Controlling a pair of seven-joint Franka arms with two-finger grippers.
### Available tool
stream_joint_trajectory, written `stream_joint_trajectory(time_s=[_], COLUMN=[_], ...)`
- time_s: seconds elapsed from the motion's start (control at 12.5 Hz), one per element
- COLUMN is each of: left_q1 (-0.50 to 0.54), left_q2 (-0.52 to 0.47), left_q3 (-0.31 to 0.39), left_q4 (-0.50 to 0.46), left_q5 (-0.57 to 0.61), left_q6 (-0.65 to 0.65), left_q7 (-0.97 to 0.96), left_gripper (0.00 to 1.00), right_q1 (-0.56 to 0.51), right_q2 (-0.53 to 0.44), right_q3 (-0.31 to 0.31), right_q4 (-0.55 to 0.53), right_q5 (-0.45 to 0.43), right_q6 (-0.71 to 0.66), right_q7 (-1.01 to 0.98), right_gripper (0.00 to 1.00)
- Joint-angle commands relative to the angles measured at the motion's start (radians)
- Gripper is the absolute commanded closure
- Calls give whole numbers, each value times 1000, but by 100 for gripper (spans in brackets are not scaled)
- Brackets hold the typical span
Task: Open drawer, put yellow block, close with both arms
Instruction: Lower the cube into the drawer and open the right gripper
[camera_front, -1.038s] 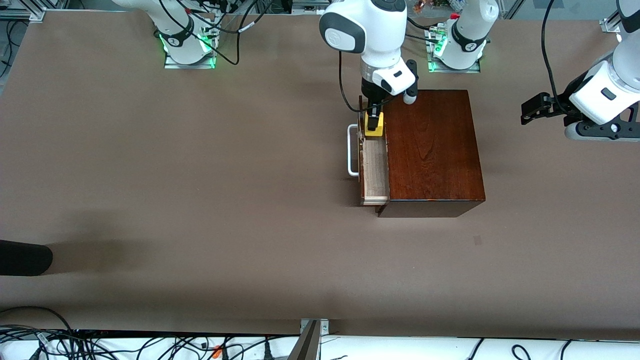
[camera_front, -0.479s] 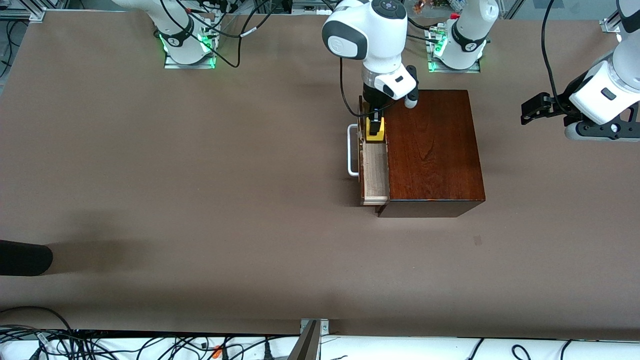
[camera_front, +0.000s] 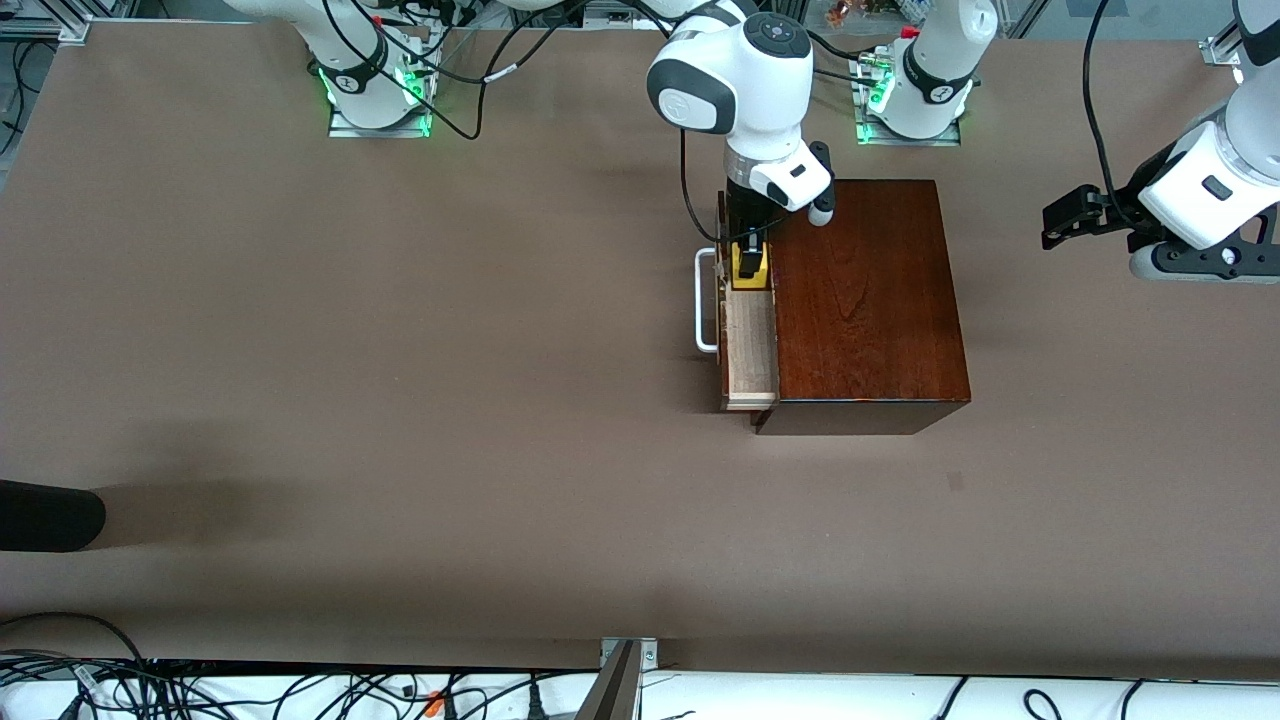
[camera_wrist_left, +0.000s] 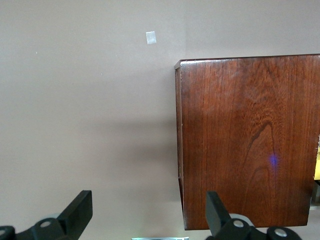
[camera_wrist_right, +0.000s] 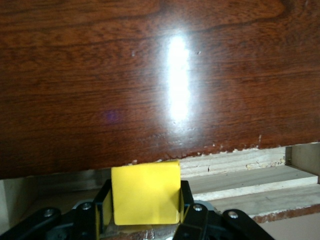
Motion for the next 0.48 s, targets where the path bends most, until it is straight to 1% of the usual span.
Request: stream_joint_trajectory(time_s=[0.0,0.16,0.4], left_q1=[-8,-8,-8], left_q2=[-2,-2,-2], left_q3=[10,8,10], left_q4=[6,6,6], left_q5=[-10,-11,-10], left_q6=[-10,-10,-10], left_q7=[1,1,1], left_gripper=[0,0,0], right_q1=[11,11,10], right_q2=[33,52,57], right_q3=[-9,-9,-10], right_q4=[40,40,38], right_q5=[-16,-22,-23], right_q6=[-7,-6,-4], right_q7=[-18,-30,-38], right_gripper=[75,75,75])
